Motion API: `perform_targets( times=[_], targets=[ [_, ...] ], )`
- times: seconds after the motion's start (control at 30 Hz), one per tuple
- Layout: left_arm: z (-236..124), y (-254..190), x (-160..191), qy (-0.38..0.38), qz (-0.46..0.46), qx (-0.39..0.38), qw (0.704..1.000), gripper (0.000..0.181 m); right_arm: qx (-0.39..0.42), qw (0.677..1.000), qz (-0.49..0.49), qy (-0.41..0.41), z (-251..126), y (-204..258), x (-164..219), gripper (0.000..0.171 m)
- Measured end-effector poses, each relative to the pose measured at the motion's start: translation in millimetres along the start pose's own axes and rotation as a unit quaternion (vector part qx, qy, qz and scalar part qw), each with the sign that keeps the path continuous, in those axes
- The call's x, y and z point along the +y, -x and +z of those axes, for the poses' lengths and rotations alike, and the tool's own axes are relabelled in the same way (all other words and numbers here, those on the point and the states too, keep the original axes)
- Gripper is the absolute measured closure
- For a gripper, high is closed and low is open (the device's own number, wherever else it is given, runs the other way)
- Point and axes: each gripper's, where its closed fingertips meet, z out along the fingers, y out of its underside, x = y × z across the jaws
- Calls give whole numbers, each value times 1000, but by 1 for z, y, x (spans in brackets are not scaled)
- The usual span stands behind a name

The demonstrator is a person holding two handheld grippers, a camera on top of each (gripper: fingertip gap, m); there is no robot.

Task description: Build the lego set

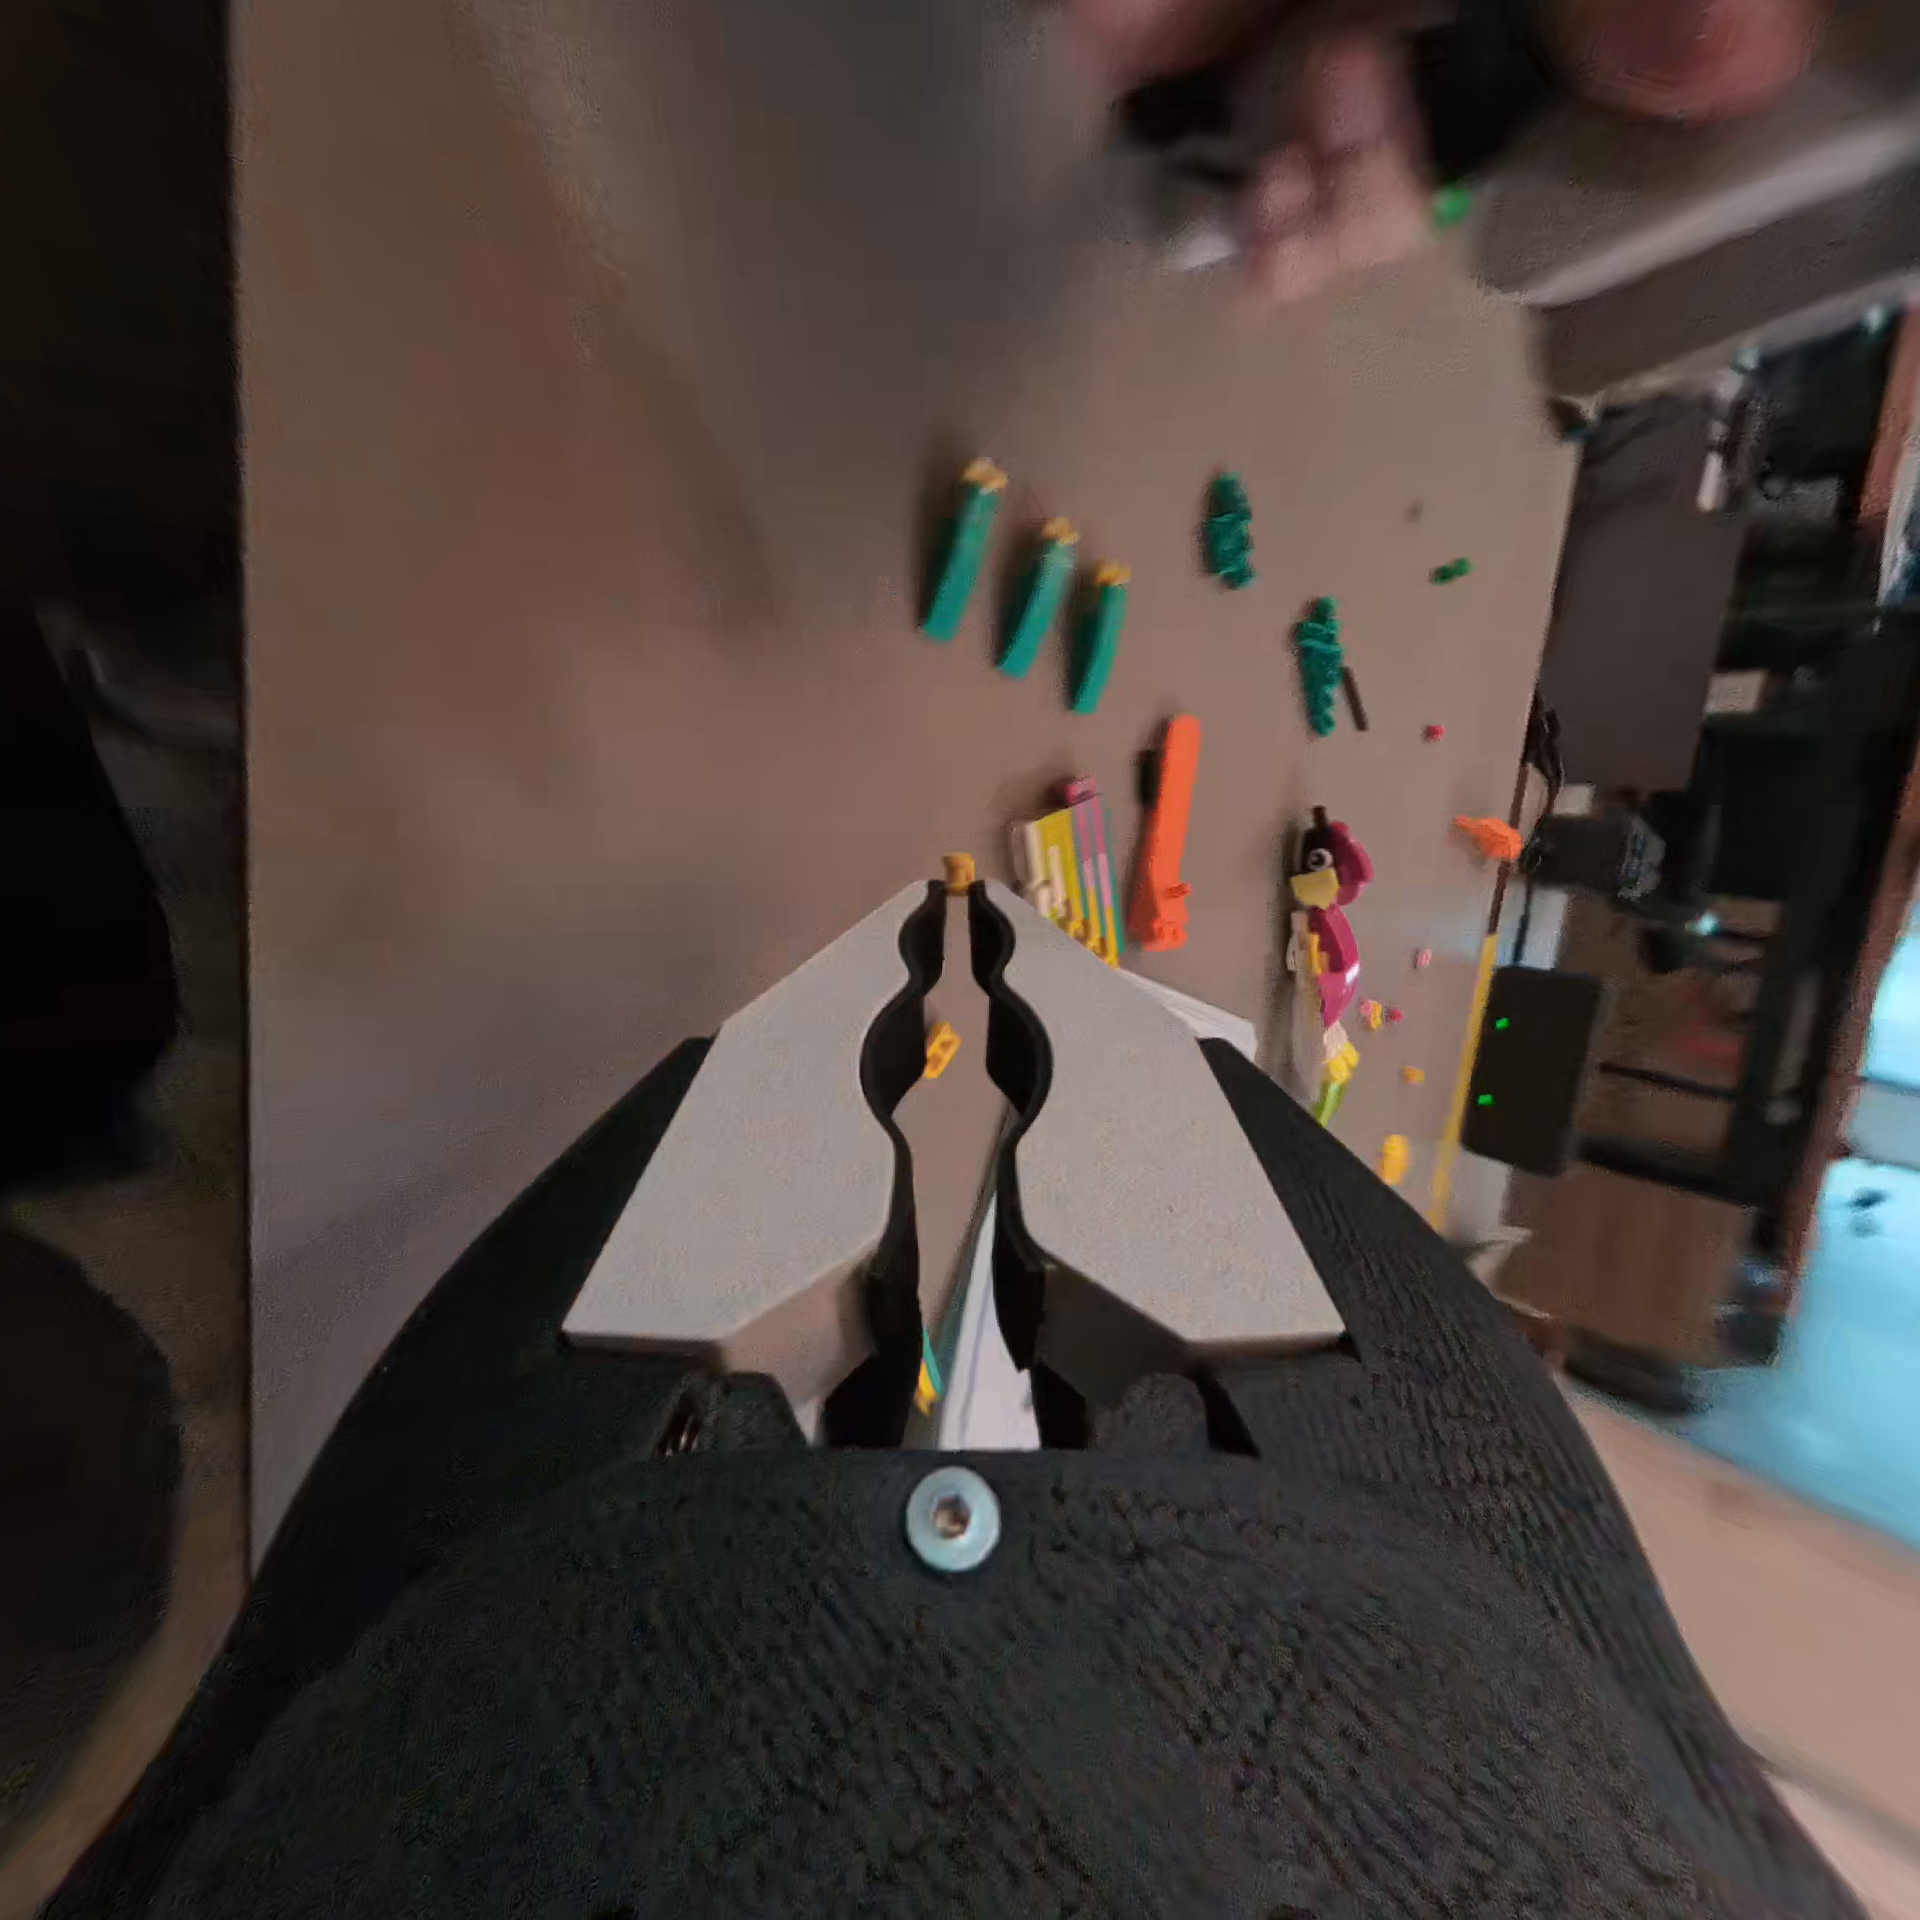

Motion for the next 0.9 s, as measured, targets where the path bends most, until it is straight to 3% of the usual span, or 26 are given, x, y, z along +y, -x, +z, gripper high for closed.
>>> perform_targets(
  times=[0.07, 0.23, 0.4, 0.5, 0.57, 0.63, 0.73, 0.9],
  targets=[
    [1, 1, 4, 10, 5, -6, 1000, 171, -12, 996, -76, 37, 6, 16, 7, 168],
    [1, 3, 7, 18, 2, -10, 1000, 172, -27, 985, -160, 54, 10, 32, 11, 168],
    [2, 4, 10, 25, 3, -14, 1000, 173, -50, 977, -198, 56, 8, 38, 13, 167],
    [1, 5, 10, 26, 4, -18, 999, 173, -65, 979, -185, 54, 3, 38, 15, 157],
    [1, 6, 10, 26, 2, -20, 999, 173, -82, 989, -121, 33, -3, 37, 13, 144],
    [1, 6, 10, 26, 3, -20, 999, 173, -84, 996, 33, -4, -6, 23, 11, 145],
    [1, 5, 11, 32, 10, -20, 999, 173, -97, 954, 282, -17, -1, 5, 28, 147],
    [3, 4, 15, 42, 20, -19, 999, 174, -112, 914, 390, 9, 12, 5, 52, 149]
  ],
)
